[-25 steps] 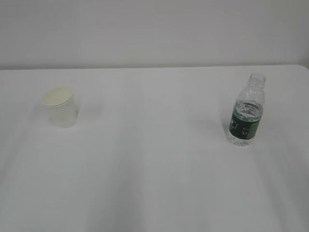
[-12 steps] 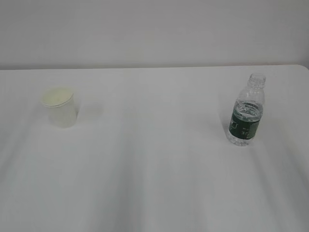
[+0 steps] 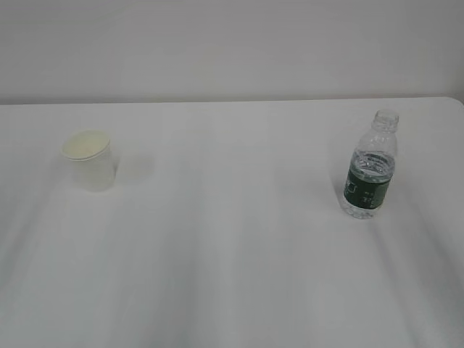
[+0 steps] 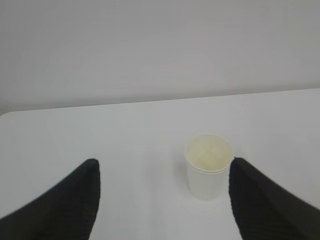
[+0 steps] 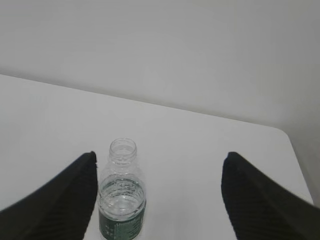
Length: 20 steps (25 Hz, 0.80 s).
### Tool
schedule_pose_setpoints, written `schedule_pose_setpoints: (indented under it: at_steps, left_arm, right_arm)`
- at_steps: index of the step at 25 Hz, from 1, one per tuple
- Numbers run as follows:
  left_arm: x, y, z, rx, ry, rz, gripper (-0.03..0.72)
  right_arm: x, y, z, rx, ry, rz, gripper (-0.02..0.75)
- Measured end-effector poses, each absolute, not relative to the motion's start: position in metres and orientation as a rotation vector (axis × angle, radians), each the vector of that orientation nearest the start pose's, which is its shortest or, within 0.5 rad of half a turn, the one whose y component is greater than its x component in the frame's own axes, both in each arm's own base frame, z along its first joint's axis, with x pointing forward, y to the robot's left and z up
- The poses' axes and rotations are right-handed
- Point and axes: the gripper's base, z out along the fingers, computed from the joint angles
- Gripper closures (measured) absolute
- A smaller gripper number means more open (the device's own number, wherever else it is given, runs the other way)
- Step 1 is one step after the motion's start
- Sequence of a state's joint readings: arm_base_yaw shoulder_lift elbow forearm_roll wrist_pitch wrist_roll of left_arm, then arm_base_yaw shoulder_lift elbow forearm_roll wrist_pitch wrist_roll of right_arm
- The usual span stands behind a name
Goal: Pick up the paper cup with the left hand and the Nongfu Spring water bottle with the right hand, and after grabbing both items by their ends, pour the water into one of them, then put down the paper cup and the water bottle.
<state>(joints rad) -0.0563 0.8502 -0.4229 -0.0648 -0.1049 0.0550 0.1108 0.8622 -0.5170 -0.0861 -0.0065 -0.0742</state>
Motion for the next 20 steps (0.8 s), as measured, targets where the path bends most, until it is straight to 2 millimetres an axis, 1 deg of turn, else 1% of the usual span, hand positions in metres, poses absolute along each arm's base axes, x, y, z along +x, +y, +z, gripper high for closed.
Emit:
schedule_pose_setpoints:
  at_steps: [4, 9, 13, 17, 20]
  left_arm:
    - [0.184, -0.009, 0.256, 0.017, 1.815, -0.04, 0.112]
    - [0.198, -0.009, 0.241, 0.001, 1.836, -0.039, 0.112]
    - [0.207, -0.012, 0.228, -0.004, 1.88, -0.056, 0.112]
    - [0.217, -0.024, 0.209, 0.051, 1.934, -0.085, 0.112]
    - [0.215, -0.034, 0.191, 0.103, 1.938, -0.106, 0.112]
  right_arm:
    - [0.191, 0.022, 0.286, -0.251, 1.801, -0.027, 0.148]
    - [0.195, 0.023, 0.263, -0.257, 1.801, -0.016, 0.148]
    - [0.192, 0.024, 0.243, -0.249, 1.81, 0.002, 0.148]
    - [0.186, 0.024, 0.227, -0.239, 1.801, 0.019, 0.148]
    - [0.181, 0.024, 0.217, -0.235, 1.796, 0.028, 0.148]
